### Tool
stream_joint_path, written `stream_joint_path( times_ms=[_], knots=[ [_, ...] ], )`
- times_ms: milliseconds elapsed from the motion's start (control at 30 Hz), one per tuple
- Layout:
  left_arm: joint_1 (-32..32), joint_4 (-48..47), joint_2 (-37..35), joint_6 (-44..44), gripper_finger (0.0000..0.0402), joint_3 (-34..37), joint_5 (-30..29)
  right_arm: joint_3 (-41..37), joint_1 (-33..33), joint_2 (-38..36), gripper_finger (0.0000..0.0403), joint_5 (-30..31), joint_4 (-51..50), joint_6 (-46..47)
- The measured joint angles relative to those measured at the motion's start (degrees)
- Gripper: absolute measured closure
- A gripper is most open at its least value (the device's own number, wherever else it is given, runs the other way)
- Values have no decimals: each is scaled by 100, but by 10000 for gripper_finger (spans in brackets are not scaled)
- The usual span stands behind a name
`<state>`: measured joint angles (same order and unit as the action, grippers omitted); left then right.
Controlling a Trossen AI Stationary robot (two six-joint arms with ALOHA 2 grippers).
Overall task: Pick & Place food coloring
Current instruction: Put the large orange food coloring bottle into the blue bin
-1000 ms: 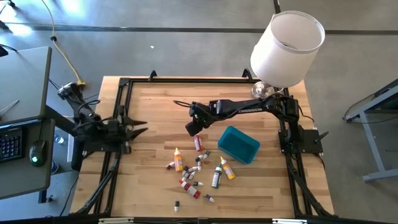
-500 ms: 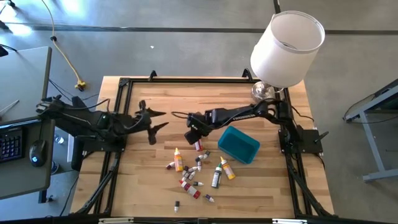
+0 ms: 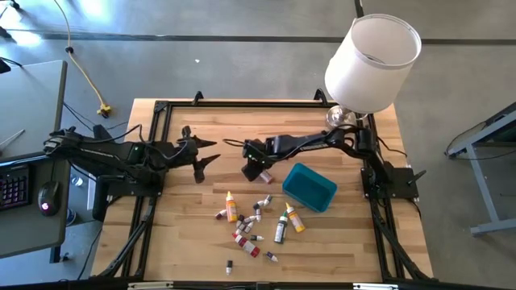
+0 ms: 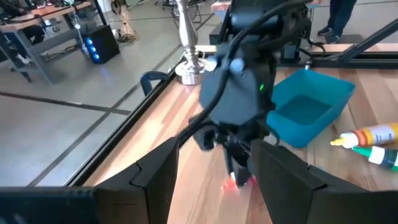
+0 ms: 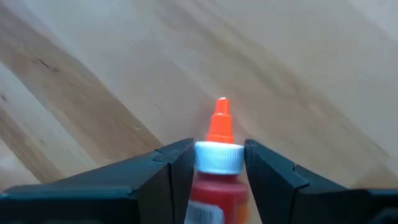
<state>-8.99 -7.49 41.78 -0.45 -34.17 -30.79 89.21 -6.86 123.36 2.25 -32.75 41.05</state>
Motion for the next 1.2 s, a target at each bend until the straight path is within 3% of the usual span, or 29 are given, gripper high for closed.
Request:
stream_joint_path(
  times_ms=[300,467,600,833,933,1033,1100,1200],
  knots=[
    [0,-24,0,11,204,0,-26,13,-137,193,270,-229,62,-798],
    [0,-26,0,11,204,0,-28,18,-138,181,289,-279,47,-1101],
    [0,-24,0,-7,204,0,-42,13,-146,136,289,-599,113,-1158],
    [0,-22,0,-155,204,0,-39,-14,-9,-702,287,-441,329,-1575],
    [0,-24,0,-211,204,0,-39,-4,142,-1331,288,115,296,-1841],
    [0,-48,0,-408,204,2,-37,-24,484,-2012,289,1057,141,-2210],
    [0,-47,0,-476,204,2,-37,-11,897,-2437,289,1985,-11,-2451],
    [0,-47,0,-456,204,2,-36,-205,1691,-2843,285,3987,-127,-2509]
  ],
)
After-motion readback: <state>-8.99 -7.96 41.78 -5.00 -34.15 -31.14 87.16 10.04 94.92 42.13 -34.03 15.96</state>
